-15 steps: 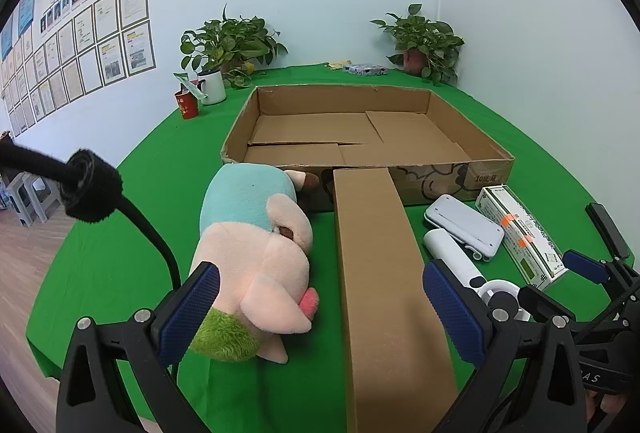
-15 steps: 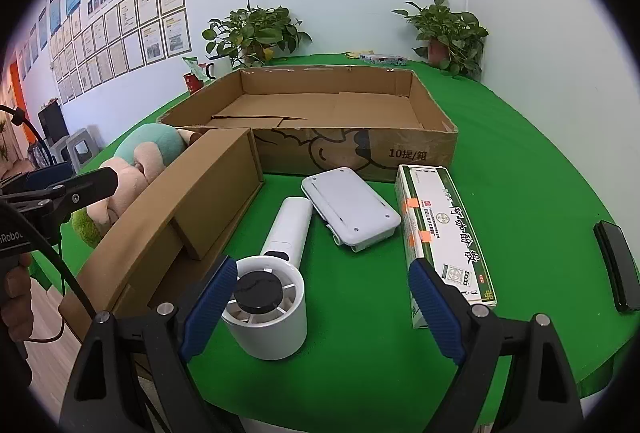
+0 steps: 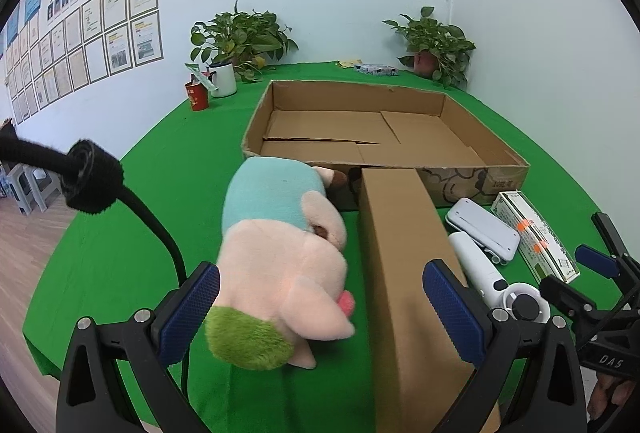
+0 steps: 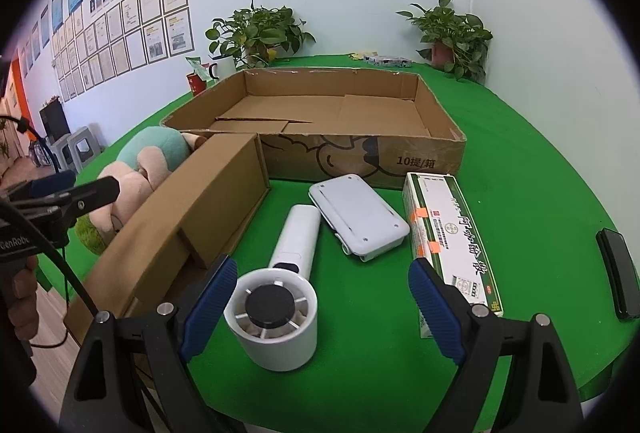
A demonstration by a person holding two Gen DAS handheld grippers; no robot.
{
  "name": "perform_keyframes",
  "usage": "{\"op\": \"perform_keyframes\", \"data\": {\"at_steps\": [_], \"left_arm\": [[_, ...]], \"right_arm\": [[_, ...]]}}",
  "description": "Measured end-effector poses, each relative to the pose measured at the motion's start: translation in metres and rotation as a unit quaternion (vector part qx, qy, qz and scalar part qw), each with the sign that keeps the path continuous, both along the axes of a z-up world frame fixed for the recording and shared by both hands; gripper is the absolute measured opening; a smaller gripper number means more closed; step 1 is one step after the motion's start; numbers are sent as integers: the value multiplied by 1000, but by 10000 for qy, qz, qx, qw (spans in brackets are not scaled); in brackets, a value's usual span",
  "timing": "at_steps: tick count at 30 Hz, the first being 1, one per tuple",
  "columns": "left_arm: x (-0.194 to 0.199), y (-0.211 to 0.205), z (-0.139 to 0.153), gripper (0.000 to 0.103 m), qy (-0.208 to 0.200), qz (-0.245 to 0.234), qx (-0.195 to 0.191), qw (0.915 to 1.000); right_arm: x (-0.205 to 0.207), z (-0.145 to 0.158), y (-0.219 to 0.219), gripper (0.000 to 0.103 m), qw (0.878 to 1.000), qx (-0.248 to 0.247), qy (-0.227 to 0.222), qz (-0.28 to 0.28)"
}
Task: Organize objects
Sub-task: 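Move the left gripper to the plush pig and close on it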
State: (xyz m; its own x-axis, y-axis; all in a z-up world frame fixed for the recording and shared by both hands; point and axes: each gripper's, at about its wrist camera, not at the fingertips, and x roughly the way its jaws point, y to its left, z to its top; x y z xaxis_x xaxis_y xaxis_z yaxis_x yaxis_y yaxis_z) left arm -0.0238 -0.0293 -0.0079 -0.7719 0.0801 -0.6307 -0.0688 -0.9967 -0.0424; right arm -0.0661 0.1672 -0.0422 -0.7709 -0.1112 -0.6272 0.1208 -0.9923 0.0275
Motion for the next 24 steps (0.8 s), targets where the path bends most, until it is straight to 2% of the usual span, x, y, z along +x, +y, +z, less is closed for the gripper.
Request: {"op": "perform_keyframes", "data": {"at_steps": [6,10,13,17,19,21,24], "left_arm": [[-2,-45,-6,102,-97,291,253,9992],[-2,-74,-24,101,-358,443,497,9971],[-6,-85,-41,99,-598,268,803,9946],[-12,-88,-60,94,-866,18,1123,9899],[-14,-87,-65,84,-906,-187,1312,9870],[-13,-86,-67,65,-869,-393,1404,9855],[-10,-85,-68,56,-810,-527,1356,9860]], "right_arm": [[4,25,-25,88,9955,100,575,741],[14,43,-50,88,9803,-56,998,1704],[13,48,-68,88,9700,-255,953,2222],[-5,49,-84,88,9669,-448,725,2405],[-14,50,-90,88,9680,-390,671,2387],[-21,49,-95,88,9689,-383,585,2374],[-30,46,-99,88,9699,-452,366,2367]]}}
